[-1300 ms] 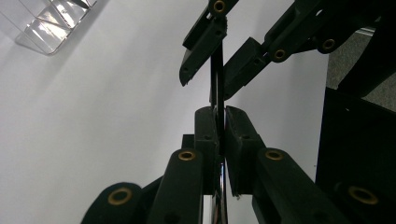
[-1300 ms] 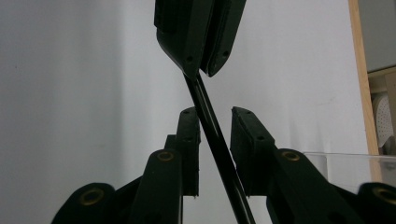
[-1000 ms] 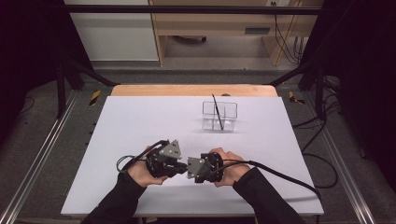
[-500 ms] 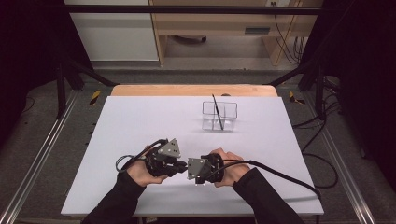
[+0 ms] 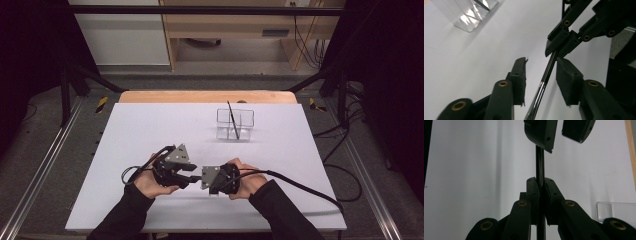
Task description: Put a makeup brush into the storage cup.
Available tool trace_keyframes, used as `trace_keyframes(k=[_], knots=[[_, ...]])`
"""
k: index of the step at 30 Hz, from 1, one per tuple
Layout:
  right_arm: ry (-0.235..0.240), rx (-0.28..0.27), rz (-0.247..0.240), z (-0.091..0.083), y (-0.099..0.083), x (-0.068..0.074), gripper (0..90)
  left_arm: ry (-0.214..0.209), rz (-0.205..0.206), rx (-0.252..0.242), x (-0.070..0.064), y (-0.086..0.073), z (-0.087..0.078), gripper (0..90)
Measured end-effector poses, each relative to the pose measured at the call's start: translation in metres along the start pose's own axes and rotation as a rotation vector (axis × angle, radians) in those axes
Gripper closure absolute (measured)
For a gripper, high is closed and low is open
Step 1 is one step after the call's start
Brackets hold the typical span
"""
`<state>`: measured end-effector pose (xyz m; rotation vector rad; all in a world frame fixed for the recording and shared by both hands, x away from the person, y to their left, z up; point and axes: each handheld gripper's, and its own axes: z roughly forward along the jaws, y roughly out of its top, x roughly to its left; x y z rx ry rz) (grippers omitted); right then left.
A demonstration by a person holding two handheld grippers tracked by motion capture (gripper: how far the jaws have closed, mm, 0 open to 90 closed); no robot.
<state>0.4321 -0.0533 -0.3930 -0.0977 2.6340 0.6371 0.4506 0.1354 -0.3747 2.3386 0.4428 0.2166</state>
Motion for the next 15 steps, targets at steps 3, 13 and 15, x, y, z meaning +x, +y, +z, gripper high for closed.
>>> trace_keyframes(k=[3, 13, 15], knots=[[-0.002, -0.003, 0.031, -0.001, -0.001, -0.003, 84.3, 0.026, -0.015, -0.018, 0.003, -0.001, -0.003, 50.9], [-0.014, 0.001, 0.111, -0.003, -0.009, -0.01, 84.2, 0.088, -0.074, -0.074, 0.009, -0.005, -0.009, 32.9], [-0.02, 0.003, 0.135, -0.004, -0.013, -0.012, 84.2, 0.095, -0.095, -0.089, 0.01, -0.006, -0.01, 29.9]])
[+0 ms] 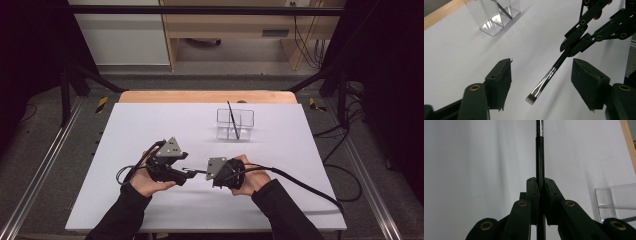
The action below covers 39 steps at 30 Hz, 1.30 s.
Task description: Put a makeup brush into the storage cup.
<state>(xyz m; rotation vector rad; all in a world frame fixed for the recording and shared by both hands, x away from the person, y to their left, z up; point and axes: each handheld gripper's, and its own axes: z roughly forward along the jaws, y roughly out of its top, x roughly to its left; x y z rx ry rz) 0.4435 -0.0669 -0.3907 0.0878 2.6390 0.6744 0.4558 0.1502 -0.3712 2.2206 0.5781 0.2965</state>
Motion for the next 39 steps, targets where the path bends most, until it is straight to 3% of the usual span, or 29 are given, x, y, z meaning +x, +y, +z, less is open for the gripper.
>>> trace_keyframes(k=[10, 26, 33, 39], knots=[[-0.02, -0.027, 0.11, -0.004, -0.018, -0.006, 84.2, 0.031, -0.045, -0.038, 0.005, -0.005, -0.005, 21.3], [-0.086, -0.158, 0.307, -0.006, -0.043, -0.006, 84.2, 0.074, -0.124, -0.105, 0.008, -0.017, -0.002, 19.0], [-0.118, -0.212, 0.395, -0.006, -0.052, -0.005, 84.2, 0.074, -0.158, -0.146, 0.008, -0.023, 0.003, 18.3], [-0.13, -0.249, 0.439, -0.004, -0.055, -0.002, 84.2, 0.084, -0.174, -0.183, 0.008, -0.026, 0.006, 17.5]])
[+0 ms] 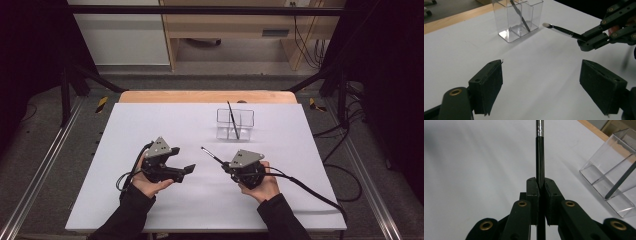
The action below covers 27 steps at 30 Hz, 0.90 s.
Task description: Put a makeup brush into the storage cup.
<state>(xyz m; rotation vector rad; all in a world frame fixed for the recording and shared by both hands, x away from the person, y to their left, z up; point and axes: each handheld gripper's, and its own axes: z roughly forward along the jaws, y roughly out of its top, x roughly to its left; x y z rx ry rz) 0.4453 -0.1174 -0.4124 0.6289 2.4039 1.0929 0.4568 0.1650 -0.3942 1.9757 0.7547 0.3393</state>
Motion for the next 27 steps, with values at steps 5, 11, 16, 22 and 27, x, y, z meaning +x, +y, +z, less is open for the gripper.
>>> trace_keyframes(k=[5, 11, 16, 22, 27], knots=[[-0.001, -0.051, 0.063, 0.0, -0.003, 0.0, 84.1, 0.0, -0.033, -0.012, 0.0, -0.003, 0.004, 17.2], [-0.005, -0.071, 0.11, 0.0, -0.005, -0.001, 84.1, 0.002, -0.069, -0.05, 0.001, -0.005, 0.006, 17.3], [-0.011, -0.09, 0.138, 0.0, -0.007, -0.002, 84.1, 0.007, -0.076, -0.081, -0.002, -0.008, 0.009, 17.9], [-0.011, -0.107, 0.161, 0.002, -0.007, -0.001, 84.1, -0.012, -0.103, -0.126, -0.003, -0.009, 0.012, 18.0], [-0.002, -0.121, 0.18, 0.005, -0.008, 0.002, 84.1, -0.041, -0.142, -0.164, -0.002, -0.009, 0.012, 18.2]])
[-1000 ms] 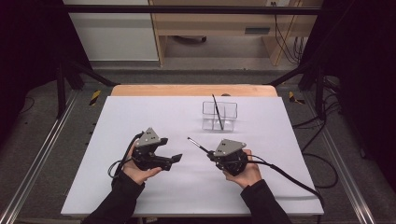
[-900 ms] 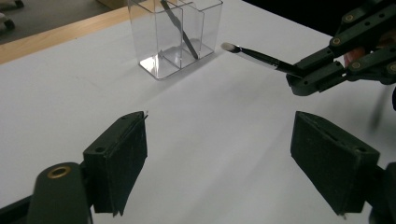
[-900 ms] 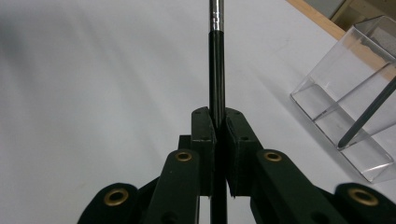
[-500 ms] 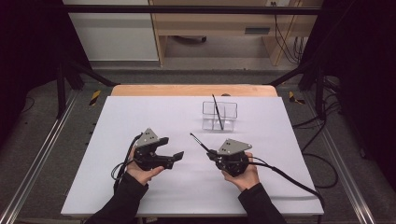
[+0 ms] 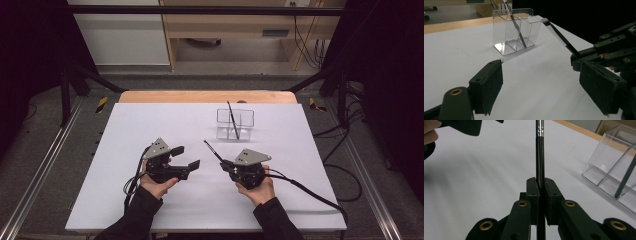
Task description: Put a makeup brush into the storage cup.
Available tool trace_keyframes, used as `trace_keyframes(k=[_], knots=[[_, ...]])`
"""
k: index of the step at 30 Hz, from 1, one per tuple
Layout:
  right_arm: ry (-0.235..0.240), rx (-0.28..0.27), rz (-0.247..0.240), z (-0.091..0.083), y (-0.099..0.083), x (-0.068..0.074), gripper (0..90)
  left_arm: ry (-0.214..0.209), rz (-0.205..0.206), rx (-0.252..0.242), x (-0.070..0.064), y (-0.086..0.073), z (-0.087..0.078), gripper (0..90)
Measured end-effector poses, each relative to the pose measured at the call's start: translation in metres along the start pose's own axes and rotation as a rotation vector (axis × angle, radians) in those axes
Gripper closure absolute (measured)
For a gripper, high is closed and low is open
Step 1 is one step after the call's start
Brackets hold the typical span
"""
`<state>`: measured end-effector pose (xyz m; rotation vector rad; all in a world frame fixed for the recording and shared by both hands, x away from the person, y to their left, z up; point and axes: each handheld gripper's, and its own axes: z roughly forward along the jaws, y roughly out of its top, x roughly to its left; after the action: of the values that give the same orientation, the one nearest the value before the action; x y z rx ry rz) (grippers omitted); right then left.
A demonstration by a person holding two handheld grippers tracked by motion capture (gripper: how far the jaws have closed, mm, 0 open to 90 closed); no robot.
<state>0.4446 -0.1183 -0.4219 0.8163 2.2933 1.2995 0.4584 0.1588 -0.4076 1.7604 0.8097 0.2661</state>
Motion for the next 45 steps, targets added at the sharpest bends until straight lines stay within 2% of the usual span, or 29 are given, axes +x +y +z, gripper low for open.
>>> trace_keyframes(k=[5, 8, 17, 25, 36, 45], knots=[[0.001, -0.012, 0.019, 0.003, -0.001, 0.002, 84.1, -0.011, -0.018, -0.035, -0.001, 0.0, 0.0, 18.4], [-0.002, -0.025, 0.025, 0.002, -0.001, 0.003, 84.1, -0.023, -0.039, -0.04, -0.001, -0.001, 0.002, 18.5], [-0.005, -0.058, 0.046, 0.003, -0.001, 0.005, 84.2, -0.054, -0.06, -0.067, -0.004, -0.002, 0.006, 19.3], [0.013, -0.087, 0.062, 0.004, 0.0, 0.008, 84.2, -0.076, -0.092, -0.108, -0.007, -0.001, 0.008, 22.2], [0.024, -0.107, 0.08, 0.005, 0.0, 0.01, 84.1, -0.085, -0.113, -0.142, -0.013, 0.0, 0.014, 26.5], [0.025, -0.118, 0.093, 0.007, 0.0, 0.012, 84.2, -0.085, -0.161, -0.163, -0.011, 0.003, 0.019, 34.5]])
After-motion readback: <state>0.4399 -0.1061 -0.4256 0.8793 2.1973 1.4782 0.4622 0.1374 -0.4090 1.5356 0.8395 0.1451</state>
